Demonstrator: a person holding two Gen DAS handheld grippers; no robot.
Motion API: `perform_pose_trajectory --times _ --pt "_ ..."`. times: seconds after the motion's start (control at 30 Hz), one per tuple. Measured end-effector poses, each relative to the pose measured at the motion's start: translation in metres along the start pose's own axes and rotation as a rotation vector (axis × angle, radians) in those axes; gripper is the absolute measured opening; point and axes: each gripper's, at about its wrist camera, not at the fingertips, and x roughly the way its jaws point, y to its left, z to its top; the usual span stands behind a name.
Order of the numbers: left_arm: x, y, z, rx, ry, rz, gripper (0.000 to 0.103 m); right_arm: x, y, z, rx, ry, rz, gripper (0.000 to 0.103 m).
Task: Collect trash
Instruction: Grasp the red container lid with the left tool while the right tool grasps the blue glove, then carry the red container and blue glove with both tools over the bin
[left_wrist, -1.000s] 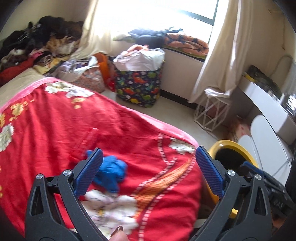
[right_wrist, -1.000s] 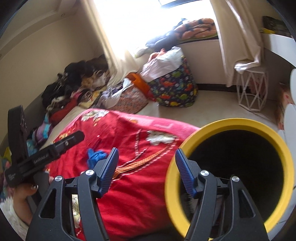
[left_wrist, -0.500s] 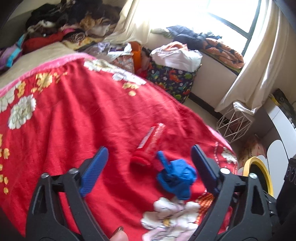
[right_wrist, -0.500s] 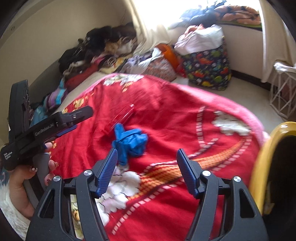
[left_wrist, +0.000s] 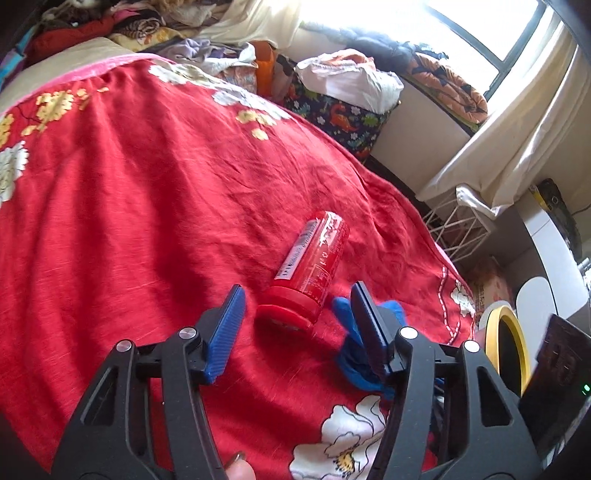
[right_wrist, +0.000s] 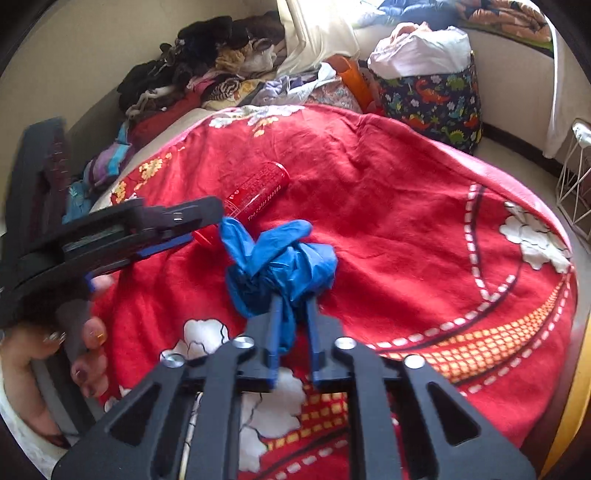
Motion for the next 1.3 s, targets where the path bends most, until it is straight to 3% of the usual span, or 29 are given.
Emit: perform_pose_trajectory --times 0.13,0.2,0.4,0.8,1.3 --pt "0.013 -0.008 0.0 0.018 0.022 0.011 0.045 -0.024 -0.016 -0.01 0.034 -0.049 -0.026 0.007" --pt "0.016 -0.012 -0.002 0.029 0.021 0.027 0.032 -0.039 -0.024 -0.018 0.056 -0.075 -0.038 0.007" --pt "0.016 -0.035 -0.01 0.08 0.004 0.042 0.031 -0.083 -0.05 -0.041 0.119 -0.133 -0.073 0.007" --pt "-0.016 -0.113 -0.029 0.201 -0.049 -0.092 0.028 -0.157 -0.091 -0.049 0.213 -0.281 -0.12 0.007" --pt "-0.052 -0.197 -0.048 0.309 -0.09 -0.232 0.027 -0.209 -0.144 -0.075 0.315 -0.362 -0.21 0.007"
